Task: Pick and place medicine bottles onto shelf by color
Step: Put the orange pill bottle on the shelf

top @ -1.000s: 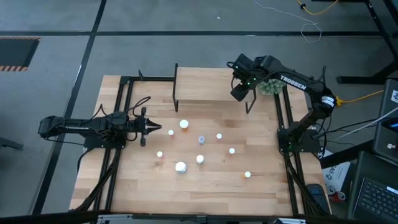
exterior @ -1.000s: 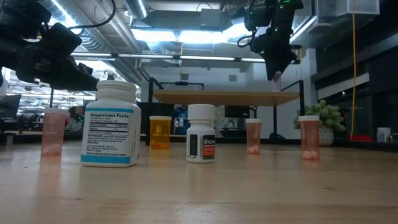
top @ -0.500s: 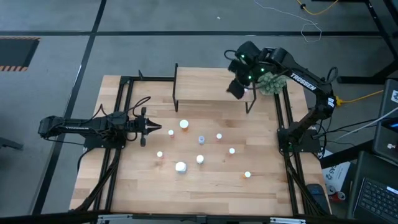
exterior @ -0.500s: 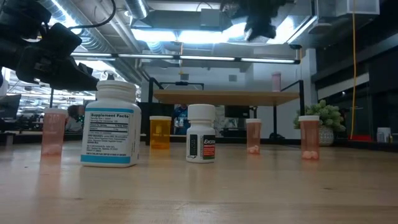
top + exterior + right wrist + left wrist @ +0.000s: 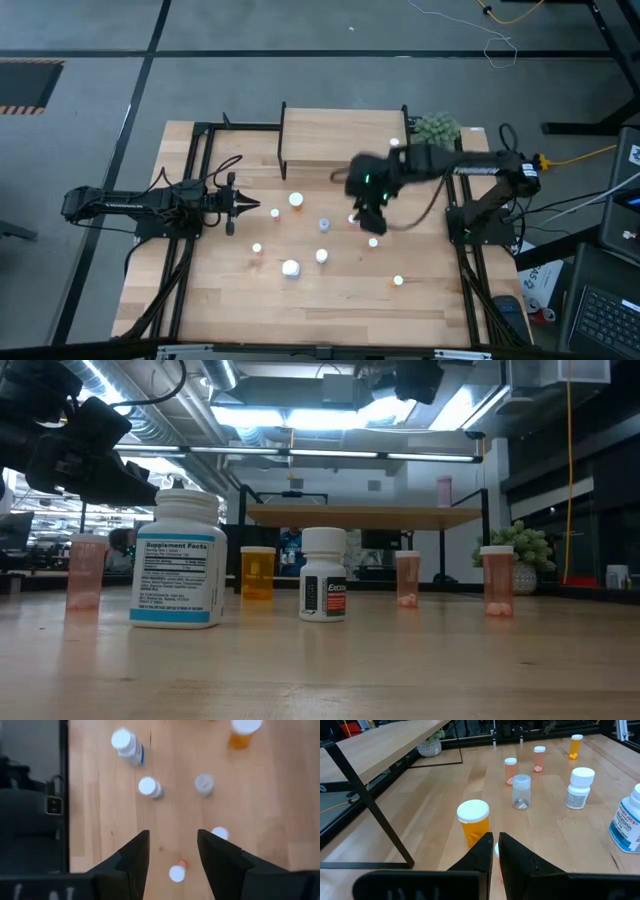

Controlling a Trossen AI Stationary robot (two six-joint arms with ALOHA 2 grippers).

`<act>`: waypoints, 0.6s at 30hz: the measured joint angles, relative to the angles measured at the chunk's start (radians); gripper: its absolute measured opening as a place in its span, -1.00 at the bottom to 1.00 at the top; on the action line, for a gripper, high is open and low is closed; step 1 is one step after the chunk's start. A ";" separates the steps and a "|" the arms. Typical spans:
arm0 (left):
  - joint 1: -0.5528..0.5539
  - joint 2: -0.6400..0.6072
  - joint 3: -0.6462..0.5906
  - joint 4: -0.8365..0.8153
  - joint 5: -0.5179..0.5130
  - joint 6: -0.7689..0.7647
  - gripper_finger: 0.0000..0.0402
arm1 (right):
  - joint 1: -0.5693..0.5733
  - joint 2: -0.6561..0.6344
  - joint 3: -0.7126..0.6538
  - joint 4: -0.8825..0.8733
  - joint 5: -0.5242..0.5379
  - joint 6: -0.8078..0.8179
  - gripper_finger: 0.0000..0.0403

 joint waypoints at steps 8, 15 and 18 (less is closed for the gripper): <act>0.000 0.000 0.000 0.007 0.000 -0.078 -0.87 | 0.134 0.000 -0.130 0.165 0.140 0.142 -0.16; 0.000 0.000 0.000 0.050 0.003 -0.127 -0.87 | 0.187 -0.001 -0.206 0.219 0.248 0.263 -0.16; 0.000 0.000 0.000 0.119 -0.002 -0.207 -0.87 | 0.197 -0.001 -0.236 0.252 0.289 0.303 -0.16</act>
